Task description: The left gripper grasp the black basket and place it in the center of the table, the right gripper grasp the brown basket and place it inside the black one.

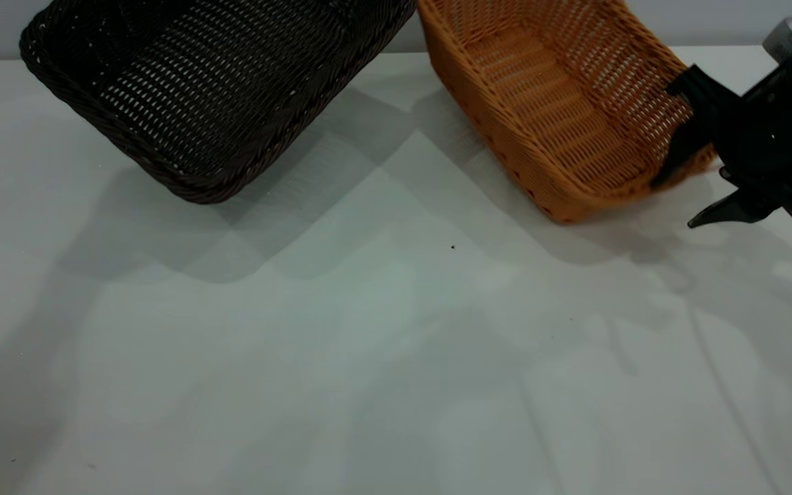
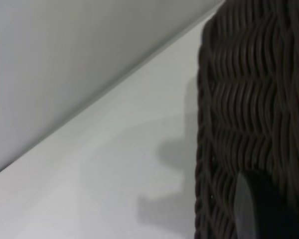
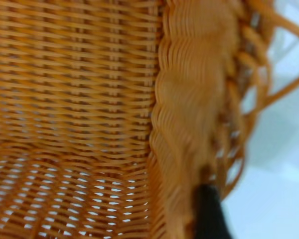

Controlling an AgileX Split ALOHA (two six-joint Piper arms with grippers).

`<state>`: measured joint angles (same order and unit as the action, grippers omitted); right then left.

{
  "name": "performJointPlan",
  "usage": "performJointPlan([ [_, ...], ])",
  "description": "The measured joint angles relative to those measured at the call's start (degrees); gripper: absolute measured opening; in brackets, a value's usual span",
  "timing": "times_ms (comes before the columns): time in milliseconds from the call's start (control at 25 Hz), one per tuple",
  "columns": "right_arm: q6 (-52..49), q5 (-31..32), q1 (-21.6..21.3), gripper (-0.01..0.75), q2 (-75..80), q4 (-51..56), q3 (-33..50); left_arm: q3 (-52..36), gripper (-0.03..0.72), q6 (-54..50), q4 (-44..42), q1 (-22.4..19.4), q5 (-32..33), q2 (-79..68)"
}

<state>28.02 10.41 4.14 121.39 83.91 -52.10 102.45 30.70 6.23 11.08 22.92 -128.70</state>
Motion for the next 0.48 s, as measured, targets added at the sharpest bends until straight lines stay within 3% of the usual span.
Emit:
performJointPlan([
  [160,0.2,0.3,-0.1,0.492,0.1,1.8,-2.7,0.0,0.075,0.1,0.0,0.0,0.3,0.0],
  [480,4.2,3.9,-0.1,0.501,0.9,2.5,-9.0,0.0,0.074,0.1,0.0,0.0,0.3,0.0],
])
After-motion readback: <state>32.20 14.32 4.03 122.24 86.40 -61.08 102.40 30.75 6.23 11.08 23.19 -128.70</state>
